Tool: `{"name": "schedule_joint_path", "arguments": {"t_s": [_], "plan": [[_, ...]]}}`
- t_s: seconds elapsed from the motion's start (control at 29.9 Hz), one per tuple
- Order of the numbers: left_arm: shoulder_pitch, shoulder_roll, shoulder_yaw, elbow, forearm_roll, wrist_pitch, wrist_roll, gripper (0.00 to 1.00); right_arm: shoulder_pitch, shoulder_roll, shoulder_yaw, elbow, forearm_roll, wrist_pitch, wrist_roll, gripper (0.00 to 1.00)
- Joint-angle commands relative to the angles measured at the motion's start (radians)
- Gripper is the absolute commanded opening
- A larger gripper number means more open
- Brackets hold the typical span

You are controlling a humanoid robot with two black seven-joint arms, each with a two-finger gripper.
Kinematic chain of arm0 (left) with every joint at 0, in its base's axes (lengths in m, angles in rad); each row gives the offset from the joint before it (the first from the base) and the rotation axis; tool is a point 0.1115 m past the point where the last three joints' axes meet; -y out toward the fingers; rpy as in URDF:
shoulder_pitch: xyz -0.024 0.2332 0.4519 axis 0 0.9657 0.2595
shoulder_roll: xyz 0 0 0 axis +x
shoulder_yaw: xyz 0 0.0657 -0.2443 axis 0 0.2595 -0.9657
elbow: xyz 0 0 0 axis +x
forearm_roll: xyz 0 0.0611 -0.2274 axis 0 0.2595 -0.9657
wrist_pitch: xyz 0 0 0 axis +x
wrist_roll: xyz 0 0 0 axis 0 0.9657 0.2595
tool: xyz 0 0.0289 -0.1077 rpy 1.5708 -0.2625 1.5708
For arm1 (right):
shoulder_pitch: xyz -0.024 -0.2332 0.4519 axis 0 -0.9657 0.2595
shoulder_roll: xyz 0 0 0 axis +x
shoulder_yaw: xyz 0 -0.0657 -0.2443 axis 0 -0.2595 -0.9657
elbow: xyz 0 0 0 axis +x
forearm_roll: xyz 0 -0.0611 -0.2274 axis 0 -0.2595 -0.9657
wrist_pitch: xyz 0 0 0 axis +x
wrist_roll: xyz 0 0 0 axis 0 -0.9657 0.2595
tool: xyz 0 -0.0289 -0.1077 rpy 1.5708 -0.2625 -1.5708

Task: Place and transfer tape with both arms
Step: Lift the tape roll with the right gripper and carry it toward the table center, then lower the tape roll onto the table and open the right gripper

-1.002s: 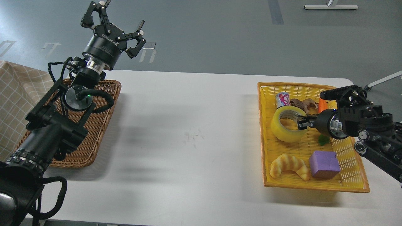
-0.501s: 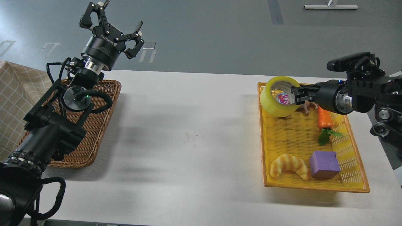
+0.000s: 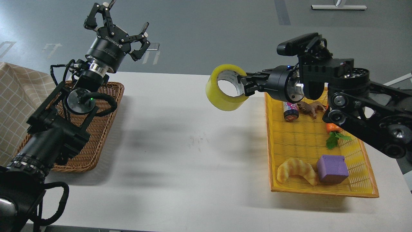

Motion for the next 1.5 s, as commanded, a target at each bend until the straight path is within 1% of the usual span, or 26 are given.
{"name": "schedule_joint_path", "arguments": {"t_s": [0.0, 0.2, 0.37, 0.57, 0.87, 1.0, 1.2, 1.47], "plan": [[0.0, -0.001, 0.0, 0.0, 0.0, 0.0, -0.001, 0.98, 0.006, 0.05, -0.045, -0.03, -0.001, 0.0, 0.0, 0.0], [0.0, -0.011, 0.0, 0.0, 0.0, 0.0, -0.001, 0.98, 0.009, 0.137, -0.111, -0.13, -0.009, 0.0, -0.001, 0.0], [0.0, -0.013, 0.0, 0.0, 0.0, 0.0, -0.001, 0.98, 0.009, 0.198, -0.15, -0.161, -0.012, 0.0, -0.001, 0.0], [0.0, -0.013, 0.0, 0.0, 0.0, 0.0, -0.001, 0.98, 0.009, 0.243, -0.2, -0.208, -0.021, 0.0, -0.001, 0.0], [0.002, -0.013, -0.002, -0.008, 0.0, 0.0, -0.001, 0.98, 0.009, 0.31, -0.219, -0.302, -0.054, 0.0, -0.003, 0.0], [0.002, -0.013, -0.002, -0.009, -0.002, 0.0, -0.002, 0.98, 0.01, 0.361, -0.219, -0.352, -0.072, 0.0, -0.003, 0.0], [0.005, -0.013, -0.002, -0.017, 0.0, 0.0, -0.002, 0.98, 0.0, 0.39, -0.233, -0.371, -0.073, 0.0, -0.005, 0.0], [0.005, -0.013, -0.002, -0.017, -0.002, 0.0, -0.002, 0.98, -0.005, 0.401, -0.262, -0.383, -0.074, 0.0, -0.008, 0.0]]}}
